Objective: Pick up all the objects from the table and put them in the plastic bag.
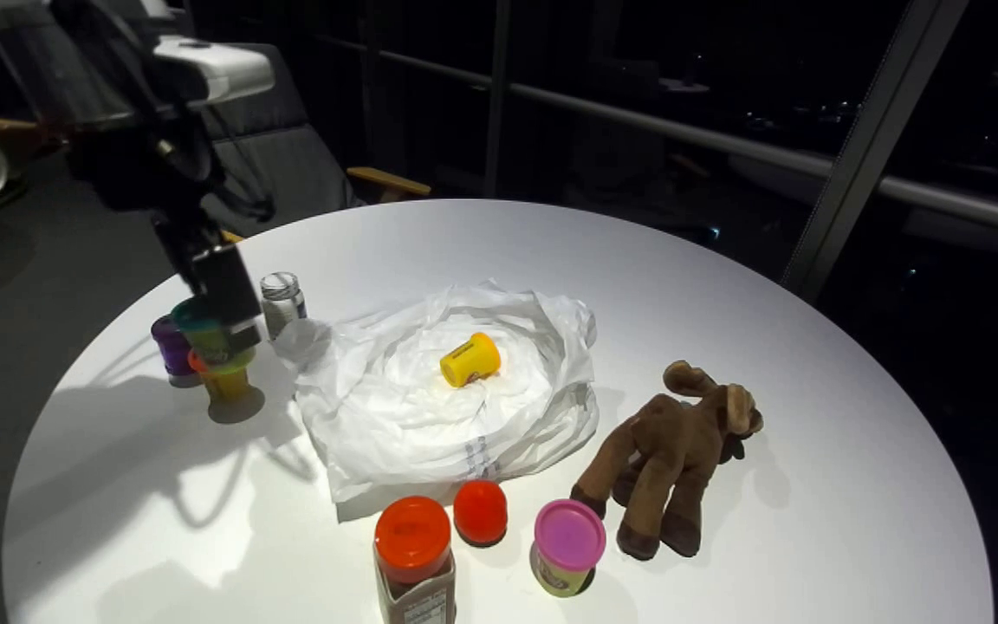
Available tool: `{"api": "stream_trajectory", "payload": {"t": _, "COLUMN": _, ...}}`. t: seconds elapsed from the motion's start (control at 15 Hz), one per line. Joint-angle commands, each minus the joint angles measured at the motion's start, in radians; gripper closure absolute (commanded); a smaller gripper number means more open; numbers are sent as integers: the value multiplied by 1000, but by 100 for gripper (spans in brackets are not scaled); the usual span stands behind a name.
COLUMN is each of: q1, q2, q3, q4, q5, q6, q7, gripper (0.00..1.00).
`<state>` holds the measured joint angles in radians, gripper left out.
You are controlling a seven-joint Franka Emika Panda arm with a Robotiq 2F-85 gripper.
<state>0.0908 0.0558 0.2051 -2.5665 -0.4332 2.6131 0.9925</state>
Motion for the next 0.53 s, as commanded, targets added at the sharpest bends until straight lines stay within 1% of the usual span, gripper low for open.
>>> {"api": "stream_trajectory", "payload": {"t": 0.0, "q1": -16, "q2": 4, "q3": -103, "q4": 138, "q5": -110, "q6": -74, "q7": 35, "gripper": 77}}
{"api": "stream_trajectory", "payload": {"t": 0.13, "q1": -33, "q2": 75, "q3": -154, "q4": 234, "q5": -203, "q6": -65, "q7": 79, "gripper": 77}}
{"api": "stream_trajectory", "payload": {"t": 0.27, "q1": -42, "q2": 161, "q3": -204, "q4": 315, "q5": -238, "q6": -49, "q7": 98, "gripper": 77}}
{"api": "stream_trajectory", "payload": {"t": 0.4, "q1": -43, "q2": 255, "q3": -248, "q4": 382, "q5": -210, "q6": -25, "q7": 95, "gripper": 77}}
{"api": "stream_trajectory", "payload": {"t": 0.47, "q1": -44, "q2": 294, "q3": -262, "q4": 406, "q5": -169, "q6": -12, "q7": 72, "gripper": 77}}
